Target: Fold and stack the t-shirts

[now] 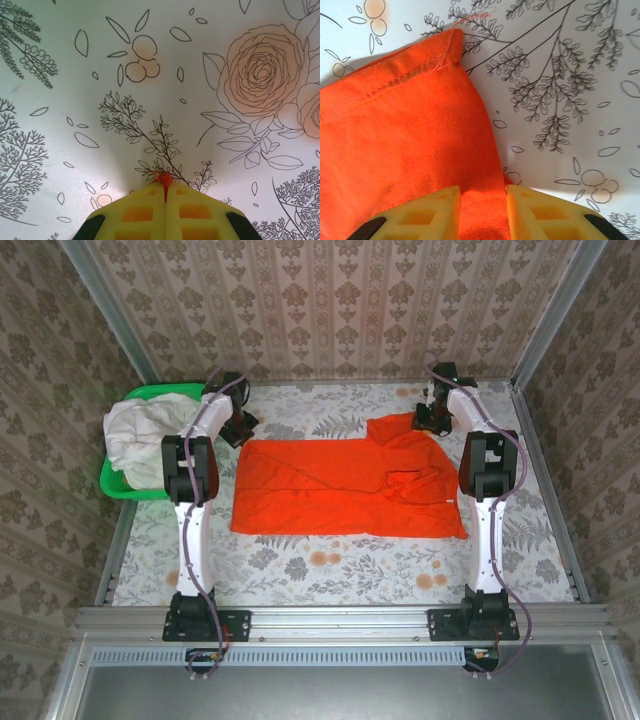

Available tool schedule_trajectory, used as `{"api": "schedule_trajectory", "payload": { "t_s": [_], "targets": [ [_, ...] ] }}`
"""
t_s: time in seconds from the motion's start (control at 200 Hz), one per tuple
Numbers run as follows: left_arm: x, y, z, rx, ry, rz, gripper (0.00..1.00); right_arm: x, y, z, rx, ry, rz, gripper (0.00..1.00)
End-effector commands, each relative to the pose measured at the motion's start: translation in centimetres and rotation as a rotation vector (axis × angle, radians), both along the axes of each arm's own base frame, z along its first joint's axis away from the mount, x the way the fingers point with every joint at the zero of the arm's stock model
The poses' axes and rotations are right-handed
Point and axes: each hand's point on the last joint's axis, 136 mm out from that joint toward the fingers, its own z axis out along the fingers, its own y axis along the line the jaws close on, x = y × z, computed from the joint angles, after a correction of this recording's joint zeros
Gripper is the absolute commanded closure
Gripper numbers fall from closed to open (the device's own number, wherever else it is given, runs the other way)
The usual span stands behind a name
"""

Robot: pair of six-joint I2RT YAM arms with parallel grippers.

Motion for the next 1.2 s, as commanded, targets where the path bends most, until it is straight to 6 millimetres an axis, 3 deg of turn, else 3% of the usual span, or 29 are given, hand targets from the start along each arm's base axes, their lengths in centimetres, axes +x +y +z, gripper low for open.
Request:
{"api": "schedule_trajectory", "payload": {
  "t_s": [0.0, 0.06, 0.19, 0.48, 0.73, 0.9, 1.195],
  "targets": [
    [-1.9, 0.0, -3.1, -0.013, 0.097, 0.009, 1.0, -1.3, 1.2, -2.0, 0.053, 0.084, -0.007, 0.72],
    [-1.9, 0.0, -3.0, -0.014, 0.096, 0.007, 1.0, -1.4, 1.2, -2.1, 0.053, 0.089, -0.012, 0.78],
    [-1.9, 0.0, -2.8, -0.014, 0.091, 0.005, 1.0, -1.0, 0.9, -1.1, 0.042, 0.064, -0.016, 1.0],
    [-0.9, 0.0, -0.3, -0.015, 0.025, 0.001, 1.0, 1.0, 1.3, 5.0, 0.07, -0.086, -0.027, 1.0],
    [-0.5, 0.0, 2.7, -0.023, -0.035, 0.001, 1.0, -0.1, 0.8, 8.0, 0.045, -0.137, -0.042, 1.0],
    [-0.7, -0.3, 4.1, -0.037, -0.058, -0.016, 1.0, -1.2, 0.7, 8.7, 0.049, -0.141, -0.05, 1.0],
    [-1.8, -0.4, 4.2, -0.046, -0.042, -0.029, 1.0, -1.9, 1.2, 8.7, 0.077, -0.13, -0.063, 1.0]
  ]
}}
